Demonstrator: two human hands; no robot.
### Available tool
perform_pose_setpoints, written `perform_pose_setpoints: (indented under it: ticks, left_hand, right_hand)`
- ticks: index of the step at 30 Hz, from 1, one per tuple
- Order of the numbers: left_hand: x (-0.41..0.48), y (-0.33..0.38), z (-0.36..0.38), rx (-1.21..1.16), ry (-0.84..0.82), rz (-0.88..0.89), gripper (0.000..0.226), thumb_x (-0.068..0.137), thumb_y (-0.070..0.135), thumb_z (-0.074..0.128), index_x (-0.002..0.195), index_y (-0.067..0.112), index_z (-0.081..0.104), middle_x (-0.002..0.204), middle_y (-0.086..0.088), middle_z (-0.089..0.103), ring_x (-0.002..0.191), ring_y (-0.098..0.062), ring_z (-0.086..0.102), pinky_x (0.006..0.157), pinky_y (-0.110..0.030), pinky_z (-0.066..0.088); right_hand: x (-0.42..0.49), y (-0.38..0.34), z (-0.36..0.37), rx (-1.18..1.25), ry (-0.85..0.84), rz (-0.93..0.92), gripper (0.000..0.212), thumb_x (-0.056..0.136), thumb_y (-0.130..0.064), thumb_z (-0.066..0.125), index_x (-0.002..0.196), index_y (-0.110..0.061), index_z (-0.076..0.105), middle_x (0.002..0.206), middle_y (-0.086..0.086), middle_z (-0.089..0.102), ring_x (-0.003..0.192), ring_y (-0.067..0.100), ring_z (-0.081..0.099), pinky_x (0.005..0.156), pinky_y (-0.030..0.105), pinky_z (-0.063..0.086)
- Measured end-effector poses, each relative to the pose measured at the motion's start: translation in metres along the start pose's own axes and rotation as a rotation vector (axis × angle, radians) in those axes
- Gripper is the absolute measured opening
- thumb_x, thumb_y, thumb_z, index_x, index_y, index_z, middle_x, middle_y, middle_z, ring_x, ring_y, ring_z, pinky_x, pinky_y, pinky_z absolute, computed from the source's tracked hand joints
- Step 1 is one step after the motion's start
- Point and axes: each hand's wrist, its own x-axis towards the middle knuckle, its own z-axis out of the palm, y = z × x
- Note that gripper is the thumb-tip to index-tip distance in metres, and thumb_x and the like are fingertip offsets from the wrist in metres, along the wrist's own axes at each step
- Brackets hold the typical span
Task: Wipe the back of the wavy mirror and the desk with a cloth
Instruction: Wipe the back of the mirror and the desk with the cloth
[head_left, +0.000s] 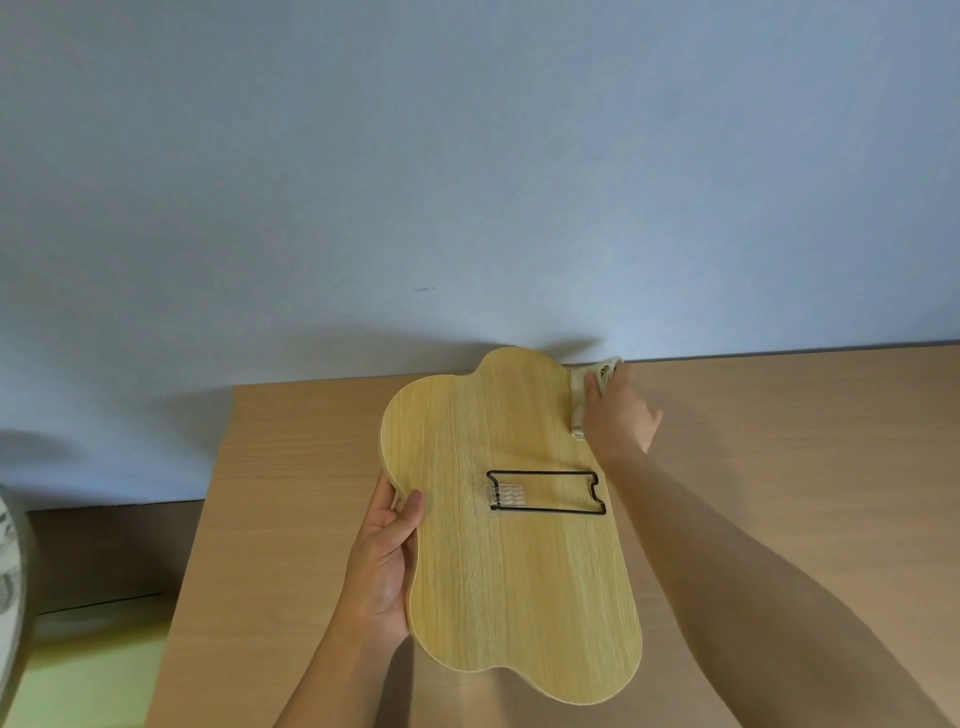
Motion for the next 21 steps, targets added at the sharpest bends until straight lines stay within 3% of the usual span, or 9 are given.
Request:
perform_pose_setpoints:
  ticks: [2,4,6,11,13,15,19,21]
  left_hand:
    - [0.0,0.0,-0.002,-0.005,0.004,-0.01,0.047,0.098,0.015,0.062,0.143,0.027,0.063,0.142,-0.013,0.069,0.12,-0.034,0.071,0.093,-0.054,0.061]
    - [0.0,0.0,-0.004,-0.011,0.001,-0.014,0.047,0.098,0.015,0.061,0.144,0.026,0.062,0.141,-0.013,0.069,0.119,-0.034,0.072,0.09,-0.053,0.062]
    - [0.0,0.0,-0.005,-0.003,0.006,-0.012,0.049,0.098,0.016,0.062,0.145,0.027,0.061,0.141,-0.013,0.07,0.119,-0.034,0.072,0.09,-0.053,0.062]
    - [0.0,-0.002,-0.007,-0.006,0.026,-0.007,0.047,0.098,0.015,0.062,0.144,0.027,0.062,0.138,-0.011,0.072,0.115,-0.032,0.074,0.085,-0.05,0.063]
    - [0.0,-0.003,-0.009,-0.005,0.039,-0.012,0.046,0.099,0.015,0.059,0.143,0.027,0.063,0.137,-0.011,0.073,0.113,-0.032,0.075,0.083,-0.05,0.064]
    - [0.001,-0.003,-0.01,-0.006,0.041,-0.014,0.046,0.098,0.015,0.059,0.142,0.027,0.064,0.136,-0.011,0.073,0.113,-0.032,0.075,0.083,-0.05,0.064]
    - [0.001,-0.002,-0.008,0.0,0.035,-0.013,0.046,0.099,0.015,0.058,0.143,0.027,0.063,0.135,-0.01,0.074,0.112,-0.031,0.075,0.084,-0.052,0.063]
    - [0.001,-0.002,-0.006,0.001,0.035,-0.011,0.046,0.098,0.015,0.059,0.143,0.026,0.063,0.133,-0.01,0.074,0.111,-0.031,0.076,0.083,-0.051,0.063]
  right_hand:
    - [-0.003,-0.014,-0.001,0.069,-0.011,-0.083,0.035,0.108,-0.045,0.042,0.122,-0.013,0.049,0.081,0.003,0.068,0.085,0.035,0.071,0.098,0.051,0.044]
    - [-0.012,-0.04,0.001,0.217,-0.104,-0.203,0.031,0.107,-0.047,0.045,0.11,-0.016,0.048,0.073,-0.002,0.061,0.077,0.035,0.068,0.08,0.047,0.053]
    - [-0.02,-0.064,0.007,0.308,-0.168,-0.288,0.029,0.105,-0.046,0.049,0.097,-0.019,0.043,0.069,-0.006,0.056,0.074,0.032,0.065,0.071,0.044,0.051]
    - [-0.014,-0.056,0.02,0.189,-0.197,-0.224,0.03,0.108,-0.044,0.041,0.093,-0.018,0.042,0.064,-0.008,0.053,0.067,0.023,0.058,0.095,0.047,0.041]
    - [-0.005,-0.035,0.02,0.135,-0.155,-0.171,0.032,0.108,-0.047,0.038,0.093,-0.02,0.042,0.062,-0.007,0.054,0.064,0.019,0.057,0.096,0.046,0.039]
    - [0.004,-0.016,0.02,0.093,-0.106,-0.117,0.031,0.108,-0.047,0.037,0.094,-0.02,0.043,0.062,-0.009,0.053,0.073,0.027,0.063,0.095,0.047,0.038]
    - [0.016,0.009,0.009,0.007,-0.039,-0.013,0.031,0.108,-0.044,0.039,0.106,-0.015,0.051,0.085,0.005,0.072,0.091,0.033,0.071,0.103,0.051,0.037]
    - [0.014,0.009,0.003,0.0,0.015,-0.026,0.029,0.108,-0.041,0.043,0.114,-0.014,0.051,0.094,0.009,0.074,0.092,0.034,0.071,0.099,0.049,0.038]
